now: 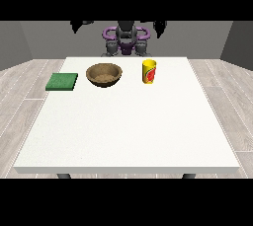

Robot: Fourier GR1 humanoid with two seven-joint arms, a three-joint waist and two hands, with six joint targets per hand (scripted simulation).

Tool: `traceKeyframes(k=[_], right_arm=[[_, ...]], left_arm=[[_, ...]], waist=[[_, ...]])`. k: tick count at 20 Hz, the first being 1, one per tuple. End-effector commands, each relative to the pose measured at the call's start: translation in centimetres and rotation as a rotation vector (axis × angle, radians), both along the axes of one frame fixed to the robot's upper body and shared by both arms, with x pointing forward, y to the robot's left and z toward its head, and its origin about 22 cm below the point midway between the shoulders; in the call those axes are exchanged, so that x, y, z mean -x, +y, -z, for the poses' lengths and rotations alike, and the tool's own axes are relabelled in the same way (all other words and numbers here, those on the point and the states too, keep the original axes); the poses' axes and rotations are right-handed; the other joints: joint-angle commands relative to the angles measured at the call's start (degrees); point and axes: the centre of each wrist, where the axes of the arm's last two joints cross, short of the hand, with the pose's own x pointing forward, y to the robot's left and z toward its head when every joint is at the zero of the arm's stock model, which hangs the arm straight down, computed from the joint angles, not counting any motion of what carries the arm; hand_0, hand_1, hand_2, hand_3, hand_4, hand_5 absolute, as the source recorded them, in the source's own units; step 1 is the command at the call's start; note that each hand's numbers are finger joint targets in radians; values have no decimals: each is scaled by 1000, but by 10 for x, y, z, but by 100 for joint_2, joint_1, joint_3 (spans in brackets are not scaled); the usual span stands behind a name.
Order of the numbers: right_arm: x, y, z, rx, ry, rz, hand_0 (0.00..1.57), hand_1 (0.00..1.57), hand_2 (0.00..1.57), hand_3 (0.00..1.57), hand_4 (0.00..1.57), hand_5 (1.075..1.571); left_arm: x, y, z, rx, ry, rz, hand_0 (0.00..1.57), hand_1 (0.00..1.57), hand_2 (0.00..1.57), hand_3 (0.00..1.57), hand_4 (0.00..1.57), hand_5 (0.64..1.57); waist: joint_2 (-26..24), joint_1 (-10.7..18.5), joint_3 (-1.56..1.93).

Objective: Pick the cup and pour the ball into the bowl, then pick the bowl and place it on the pad

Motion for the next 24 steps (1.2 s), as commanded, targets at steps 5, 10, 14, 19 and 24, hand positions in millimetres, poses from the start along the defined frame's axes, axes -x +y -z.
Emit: traceKeyframes(k=[5,10,14,19,24], right_arm=[[-15,-34,21,2,-139,15,0,0,0,0,685,1548],[-28,-46,4,-5,-115,-3,0,0,0,0,676,1559],[-17,-40,24,-17,-92,-18,0,0,0,0,667,1560],[-27,-75,29,9,-147,-10,0,0,0,0,667,1562],[-35,-64,30,5,-62,-24,0,0,0,0,673,1563]], left_arm=[[-19,21,39,-60,-128,-19,0,0,0,0,481,1483],[-35,40,81,-72,-64,-1,0,0,0,0,187,1472],[-45,44,110,-75,3,-26,0,0,0,0,0,1441],[-54,38,120,-78,-78,-61,0,0,0,0,169,1422],[-74,35,131,-60,7,-32,0,0,0,0,211,1435]], waist=[[1045,-72,1],[956,-89,-1],[719,-286,-1],[1163,-337,0],[736,-300,-1]])
